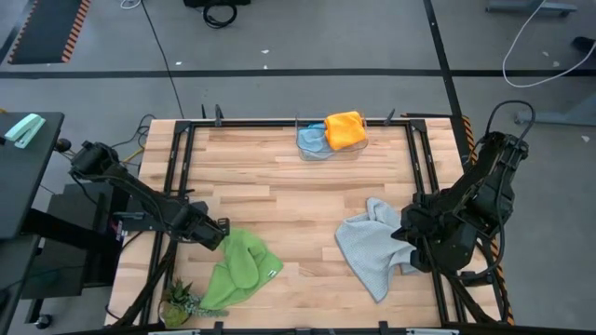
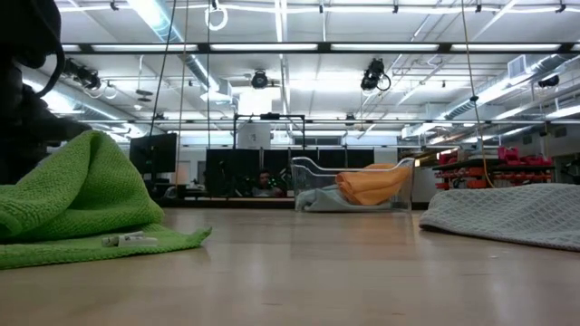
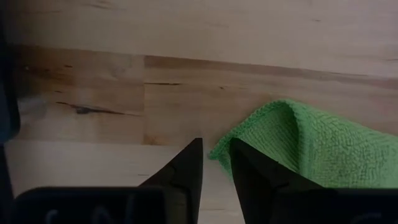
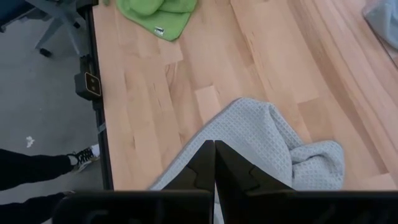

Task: Fold microfiber towels
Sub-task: Fold the green microfiber cloth

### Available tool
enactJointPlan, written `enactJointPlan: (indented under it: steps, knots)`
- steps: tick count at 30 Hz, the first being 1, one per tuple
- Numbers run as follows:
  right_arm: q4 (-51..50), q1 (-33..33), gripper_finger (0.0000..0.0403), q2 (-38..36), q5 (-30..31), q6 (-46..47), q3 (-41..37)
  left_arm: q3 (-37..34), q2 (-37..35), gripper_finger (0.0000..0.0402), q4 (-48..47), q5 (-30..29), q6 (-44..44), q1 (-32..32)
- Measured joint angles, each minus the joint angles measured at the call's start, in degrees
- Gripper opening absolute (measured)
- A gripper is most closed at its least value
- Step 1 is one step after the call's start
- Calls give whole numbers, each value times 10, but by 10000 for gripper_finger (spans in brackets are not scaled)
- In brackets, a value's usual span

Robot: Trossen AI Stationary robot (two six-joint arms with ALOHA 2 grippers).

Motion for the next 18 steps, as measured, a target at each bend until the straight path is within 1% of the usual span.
enactJointPlan:
  steps: [5, 13, 18]
  knots:
    - [0, 0, 11, 0, 0, 0, 0, 0, 0, 83, 4, 0, 31, 0]
    - [0, 0, 11, 0, 0, 0, 0, 0, 0, 90, 21, -2, 31, 0]
    - [0, 0, 11, 0, 0, 0, 0, 0, 0, 90, 24, -7, 50, 0]
